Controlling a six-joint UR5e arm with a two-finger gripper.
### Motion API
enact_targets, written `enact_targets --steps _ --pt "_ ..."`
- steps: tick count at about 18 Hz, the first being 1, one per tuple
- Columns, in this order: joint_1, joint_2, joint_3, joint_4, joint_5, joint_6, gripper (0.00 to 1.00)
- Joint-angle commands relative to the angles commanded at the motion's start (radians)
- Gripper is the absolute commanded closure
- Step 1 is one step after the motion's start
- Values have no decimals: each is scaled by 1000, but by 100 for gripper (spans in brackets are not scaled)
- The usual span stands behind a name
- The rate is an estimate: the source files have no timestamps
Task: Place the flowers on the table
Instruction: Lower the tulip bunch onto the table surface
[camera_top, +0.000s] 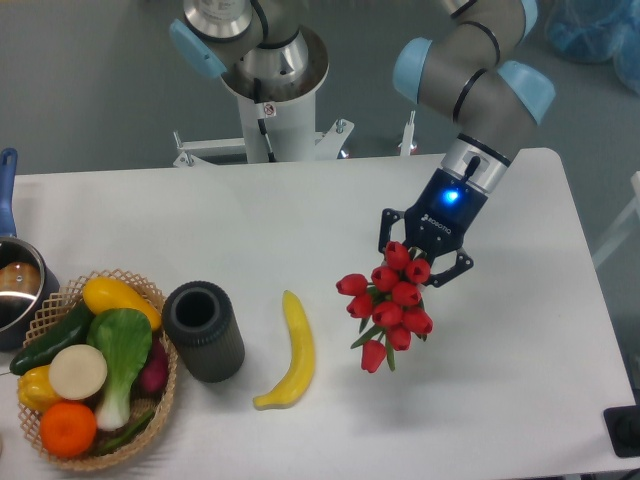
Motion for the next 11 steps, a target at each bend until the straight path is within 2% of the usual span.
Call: enact_targets --steps 4,8,11 --pt "3 -9 12 0 138 2 60" --pt "-9 -46 17 0 267 8 57" --pt "-9 -64 14 0 284 24 57"
